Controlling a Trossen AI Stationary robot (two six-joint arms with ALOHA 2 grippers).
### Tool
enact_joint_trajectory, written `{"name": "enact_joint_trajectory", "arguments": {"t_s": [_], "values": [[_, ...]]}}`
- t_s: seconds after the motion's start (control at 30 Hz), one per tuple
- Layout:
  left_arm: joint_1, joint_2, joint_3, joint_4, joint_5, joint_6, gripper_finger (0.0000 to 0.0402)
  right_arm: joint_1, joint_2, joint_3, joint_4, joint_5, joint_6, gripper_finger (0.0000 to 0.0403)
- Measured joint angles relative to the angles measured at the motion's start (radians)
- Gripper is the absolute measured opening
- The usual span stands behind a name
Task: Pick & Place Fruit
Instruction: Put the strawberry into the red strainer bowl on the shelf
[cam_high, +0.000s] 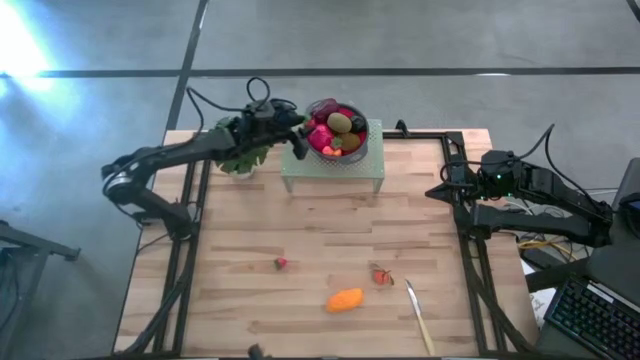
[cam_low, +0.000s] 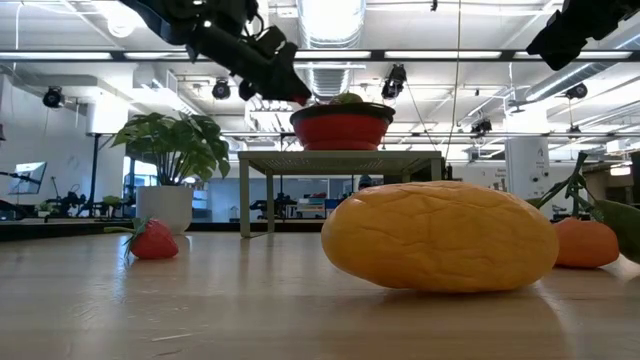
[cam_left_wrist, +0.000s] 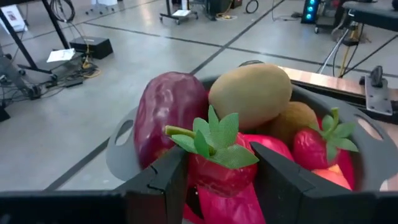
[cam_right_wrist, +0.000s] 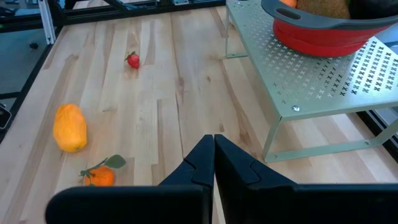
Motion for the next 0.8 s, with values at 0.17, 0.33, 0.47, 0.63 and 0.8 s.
{"name": "enact_joint_trajectory", "arguments": {"t_s": [0.17, 0.33, 0.47, 0.63, 0.8], "values": [[0.004, 0.025, 0.0, 0.027, 0.0, 0.002, 0.016, 0.0, 0.0, 0.0, 0.0, 0.0, 0.0, 0.0008], [0.01, 0.049, 0.0, 0.04, -0.006, 0.019, 0.016, 0.0, 0.0, 0.0, 0.0, 0.0, 0.0, 0.0008], [0.01, 0.062, 0.0, 0.062, -0.009, 0.062, 0.0164, 0.0, 0.0, 0.0, 0.0, 0.0, 0.0, 0.0008], [0.01, 0.067, 0.0, 0.074, -0.01, 0.114, 0.0169, 0.0, 0.0, 0.0, 0.0, 0.0, 0.0, 0.0008], [0.01, 0.067, 0.0, 0.075, -0.01, 0.124, 0.0171, 0.0, 0.0, 0.0, 0.0, 0.0, 0.0, 0.0008]]}}
